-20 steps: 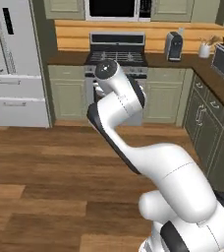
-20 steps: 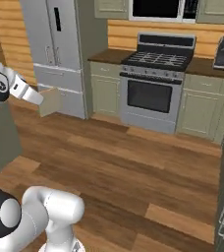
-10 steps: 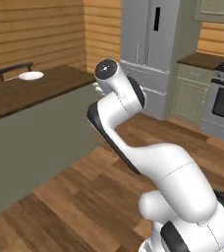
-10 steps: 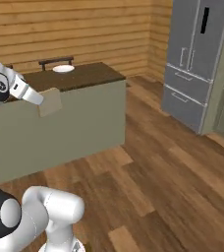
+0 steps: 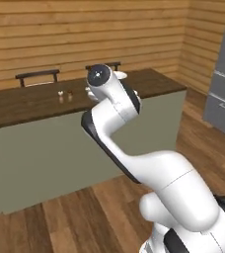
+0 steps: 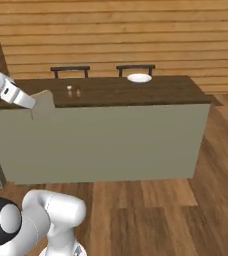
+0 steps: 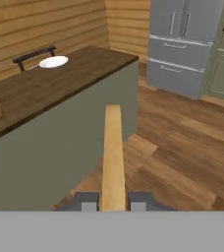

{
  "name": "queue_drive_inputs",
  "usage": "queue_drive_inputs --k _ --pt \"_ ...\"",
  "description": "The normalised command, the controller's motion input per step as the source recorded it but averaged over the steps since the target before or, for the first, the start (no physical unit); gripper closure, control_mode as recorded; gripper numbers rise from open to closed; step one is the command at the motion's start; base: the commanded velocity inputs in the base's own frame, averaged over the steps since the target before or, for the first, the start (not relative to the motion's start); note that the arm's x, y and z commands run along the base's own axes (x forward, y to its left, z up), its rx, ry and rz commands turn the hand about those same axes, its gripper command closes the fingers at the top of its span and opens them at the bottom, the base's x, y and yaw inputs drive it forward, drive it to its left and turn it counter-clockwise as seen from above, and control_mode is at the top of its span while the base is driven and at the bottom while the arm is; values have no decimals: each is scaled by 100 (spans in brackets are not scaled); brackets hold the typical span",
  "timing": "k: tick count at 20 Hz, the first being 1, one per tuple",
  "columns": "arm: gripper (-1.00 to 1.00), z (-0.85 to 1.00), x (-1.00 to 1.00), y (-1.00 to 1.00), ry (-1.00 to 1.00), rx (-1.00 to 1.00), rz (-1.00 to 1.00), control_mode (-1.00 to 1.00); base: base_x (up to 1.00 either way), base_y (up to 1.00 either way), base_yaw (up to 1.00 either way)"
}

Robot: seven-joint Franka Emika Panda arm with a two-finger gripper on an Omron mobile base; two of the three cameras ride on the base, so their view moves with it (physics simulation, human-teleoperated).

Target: Start the toaster. Once the lever pops up, take the bread to the plate on the dining counter.

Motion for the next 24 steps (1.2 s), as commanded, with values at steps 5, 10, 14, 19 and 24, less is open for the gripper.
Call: queue_drive_inputs --k 5,10,14,19,24 --pt "100 0 0 0 0 0 0 100 100 -51 36" --pt "100 0 0 0 0 0 0 100 100 -87 28" --pt "100 0 0 0 0 0 0 100 100 -92 29" --pt "100 0 0 0 0 0 0 100 100 -74 27" --pt "100 0 0 0 0 0 0 100 100 -51 23"
